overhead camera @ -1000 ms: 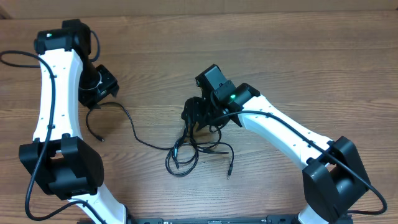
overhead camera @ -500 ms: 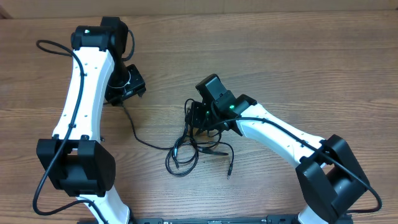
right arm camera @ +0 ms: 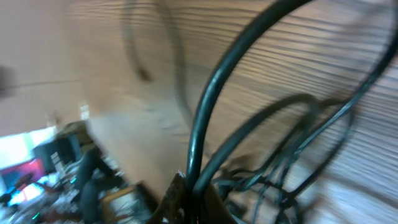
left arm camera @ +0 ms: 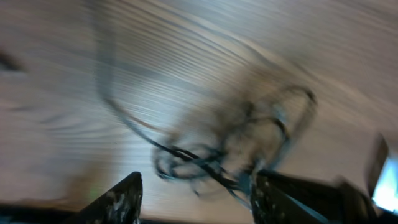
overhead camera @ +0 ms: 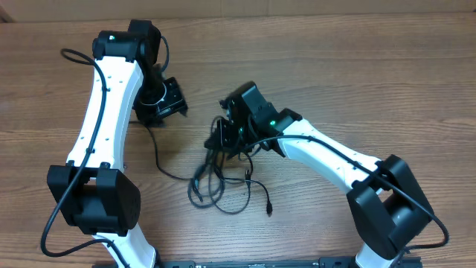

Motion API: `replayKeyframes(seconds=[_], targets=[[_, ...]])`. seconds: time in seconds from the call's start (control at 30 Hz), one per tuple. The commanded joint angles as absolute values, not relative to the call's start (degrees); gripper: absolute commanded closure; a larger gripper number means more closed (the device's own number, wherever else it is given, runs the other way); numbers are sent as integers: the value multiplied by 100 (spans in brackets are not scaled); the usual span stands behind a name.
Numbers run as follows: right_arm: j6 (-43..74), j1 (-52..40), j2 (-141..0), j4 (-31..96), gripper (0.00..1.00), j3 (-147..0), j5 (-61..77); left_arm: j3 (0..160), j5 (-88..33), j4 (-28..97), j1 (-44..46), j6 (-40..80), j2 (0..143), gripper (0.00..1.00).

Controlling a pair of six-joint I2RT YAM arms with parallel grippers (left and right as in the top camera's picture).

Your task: Untangle cables

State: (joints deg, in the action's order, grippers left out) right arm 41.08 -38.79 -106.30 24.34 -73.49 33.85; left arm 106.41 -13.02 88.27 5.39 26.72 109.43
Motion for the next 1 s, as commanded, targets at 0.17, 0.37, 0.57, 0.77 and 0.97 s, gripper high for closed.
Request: replayKeyframes(seconds=[0.17,0.37,0.57,0.77,0.97], targets=[[3684,-3861,-9522,2724,96,-7793,4333,10610,-3509,8774,316,1293,10866,46],[3013,-3861,-9472,3044,96,-7791,4412,10610,-4117,9043,301,779,10866,44],[2451,-3861,-9472,3520,96,-7791,4554,10610,-4783,9126,226,150,10866,46],[2244,-3861,-9472,2891,96,-7791,5332,10613,-4587,9142,226,318,10866,48],[2244,-3861,-9472,2884,96,-7791,5323,10610,-4442,9144,226,427,10866,63]])
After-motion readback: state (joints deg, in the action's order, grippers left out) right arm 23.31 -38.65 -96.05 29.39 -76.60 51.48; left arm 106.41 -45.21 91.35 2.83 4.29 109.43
